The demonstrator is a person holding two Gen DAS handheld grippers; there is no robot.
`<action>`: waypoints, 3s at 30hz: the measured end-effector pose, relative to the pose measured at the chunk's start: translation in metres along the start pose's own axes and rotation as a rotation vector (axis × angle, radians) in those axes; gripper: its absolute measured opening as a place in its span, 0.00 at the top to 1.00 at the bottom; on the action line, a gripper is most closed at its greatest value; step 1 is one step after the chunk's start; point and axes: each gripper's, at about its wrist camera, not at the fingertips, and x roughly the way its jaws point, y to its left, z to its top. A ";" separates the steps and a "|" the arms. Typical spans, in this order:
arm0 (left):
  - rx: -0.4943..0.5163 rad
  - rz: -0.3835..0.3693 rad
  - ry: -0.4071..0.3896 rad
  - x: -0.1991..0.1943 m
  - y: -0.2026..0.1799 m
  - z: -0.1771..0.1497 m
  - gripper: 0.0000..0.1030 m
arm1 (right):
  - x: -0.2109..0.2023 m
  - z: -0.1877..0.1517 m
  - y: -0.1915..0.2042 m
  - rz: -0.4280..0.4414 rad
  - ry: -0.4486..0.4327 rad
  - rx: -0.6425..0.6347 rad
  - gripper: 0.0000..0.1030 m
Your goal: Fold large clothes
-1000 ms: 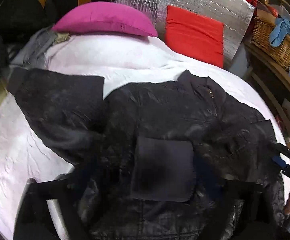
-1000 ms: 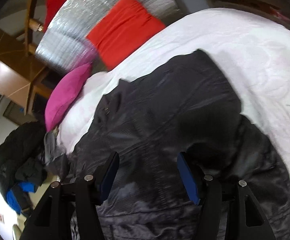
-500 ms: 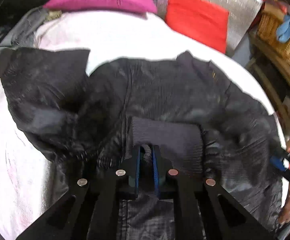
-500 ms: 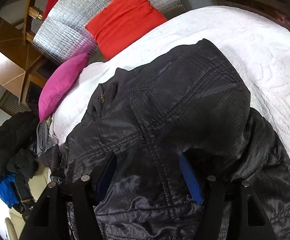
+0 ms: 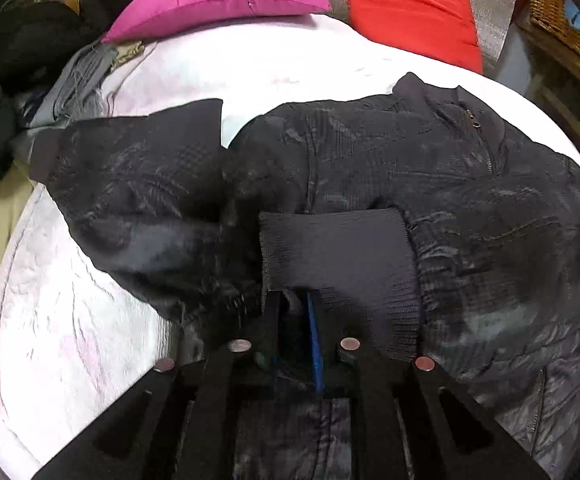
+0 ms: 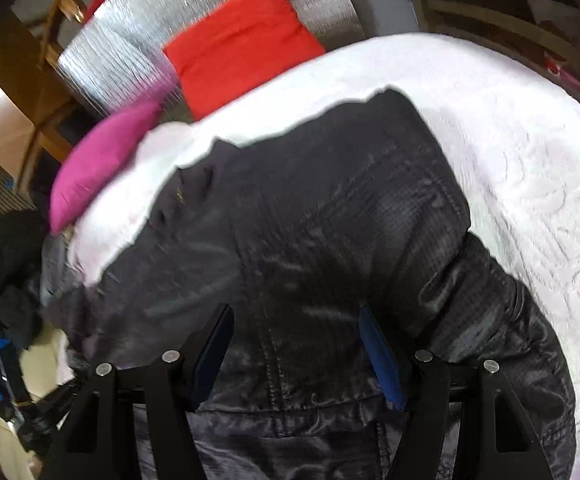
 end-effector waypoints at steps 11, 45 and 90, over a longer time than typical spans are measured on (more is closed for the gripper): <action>0.009 -0.014 -0.285 -0.064 -0.001 0.003 0.29 | -0.025 -0.012 0.035 -0.105 -0.123 -0.193 0.33; 0.134 0.049 -0.076 0.010 -0.051 0.009 0.22 | 0.061 0.027 0.061 -0.316 0.019 -0.430 0.29; 0.184 0.095 -0.326 -0.077 -0.058 -0.033 0.22 | 0.021 -0.057 0.104 -0.322 0.090 -0.531 0.29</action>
